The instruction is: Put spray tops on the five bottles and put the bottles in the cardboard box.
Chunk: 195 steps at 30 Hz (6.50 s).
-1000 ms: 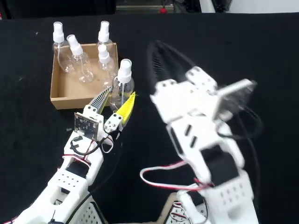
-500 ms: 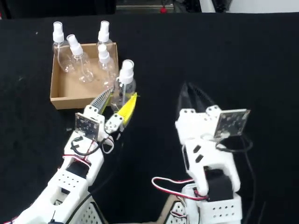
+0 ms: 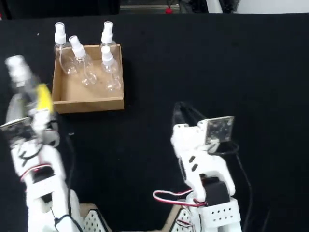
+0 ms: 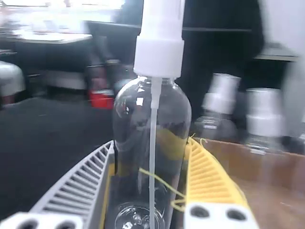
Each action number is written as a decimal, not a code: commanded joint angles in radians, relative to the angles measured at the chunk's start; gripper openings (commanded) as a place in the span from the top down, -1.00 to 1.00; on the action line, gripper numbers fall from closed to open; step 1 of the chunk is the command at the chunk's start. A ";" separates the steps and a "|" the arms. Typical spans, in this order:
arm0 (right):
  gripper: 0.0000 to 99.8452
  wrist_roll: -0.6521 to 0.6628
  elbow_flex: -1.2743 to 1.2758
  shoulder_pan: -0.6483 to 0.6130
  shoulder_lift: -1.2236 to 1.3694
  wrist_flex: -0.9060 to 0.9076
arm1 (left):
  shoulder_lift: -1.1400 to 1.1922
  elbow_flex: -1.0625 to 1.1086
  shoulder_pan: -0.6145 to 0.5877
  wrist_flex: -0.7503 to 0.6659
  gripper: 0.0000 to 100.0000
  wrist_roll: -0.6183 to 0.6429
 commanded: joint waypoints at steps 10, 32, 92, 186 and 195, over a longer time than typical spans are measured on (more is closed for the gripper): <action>0.97 0.009 0.030 -0.186 -0.085 0.000 | 0.011 -0.131 -0.550 -0.021 0.76 0.003; 0.97 0.009 0.031 -0.183 -0.085 0.006 | 1.223 -0.503 -0.611 -1.071 0.81 -0.003; 0.97 0.009 0.031 -0.181 -0.085 0.006 | 1.706 -0.667 -0.708 -1.137 0.24 -0.003; 0.97 0.009 0.031 -0.181 -0.085 0.034 | 1.092 -0.598 -0.680 -0.465 0.25 -0.087; 0.97 0.009 0.031 -0.181 -0.085 0.034 | 1.140 -0.654 -0.676 -0.466 0.25 -0.087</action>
